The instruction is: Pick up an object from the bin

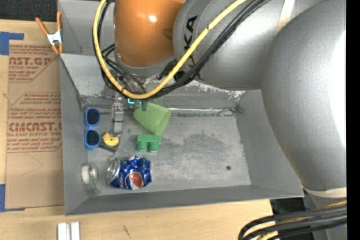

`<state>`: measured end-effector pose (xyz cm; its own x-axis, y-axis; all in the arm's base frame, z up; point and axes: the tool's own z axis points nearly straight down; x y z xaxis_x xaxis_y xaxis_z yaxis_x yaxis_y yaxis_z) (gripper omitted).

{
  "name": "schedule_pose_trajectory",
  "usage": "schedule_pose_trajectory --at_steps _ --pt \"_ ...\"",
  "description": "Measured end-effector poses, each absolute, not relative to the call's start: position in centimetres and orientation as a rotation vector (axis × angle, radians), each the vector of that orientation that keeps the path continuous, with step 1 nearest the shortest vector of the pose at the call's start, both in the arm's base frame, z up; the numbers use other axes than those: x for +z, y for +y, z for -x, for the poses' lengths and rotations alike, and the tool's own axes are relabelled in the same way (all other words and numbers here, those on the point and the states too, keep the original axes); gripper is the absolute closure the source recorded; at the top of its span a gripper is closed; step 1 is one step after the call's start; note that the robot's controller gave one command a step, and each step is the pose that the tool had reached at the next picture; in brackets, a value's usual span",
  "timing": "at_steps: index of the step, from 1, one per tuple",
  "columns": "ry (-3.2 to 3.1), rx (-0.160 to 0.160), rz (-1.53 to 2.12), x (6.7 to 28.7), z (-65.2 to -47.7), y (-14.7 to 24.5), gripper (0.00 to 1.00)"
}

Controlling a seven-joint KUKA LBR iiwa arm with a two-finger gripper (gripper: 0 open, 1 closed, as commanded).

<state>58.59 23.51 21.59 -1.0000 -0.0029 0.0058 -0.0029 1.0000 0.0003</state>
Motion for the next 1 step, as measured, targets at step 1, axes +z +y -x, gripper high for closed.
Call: schedule_pose_trajectory --at_steps 1 --pt "-3.127 0.002 -0.240 8.47 -54.01 16.63 0.00"
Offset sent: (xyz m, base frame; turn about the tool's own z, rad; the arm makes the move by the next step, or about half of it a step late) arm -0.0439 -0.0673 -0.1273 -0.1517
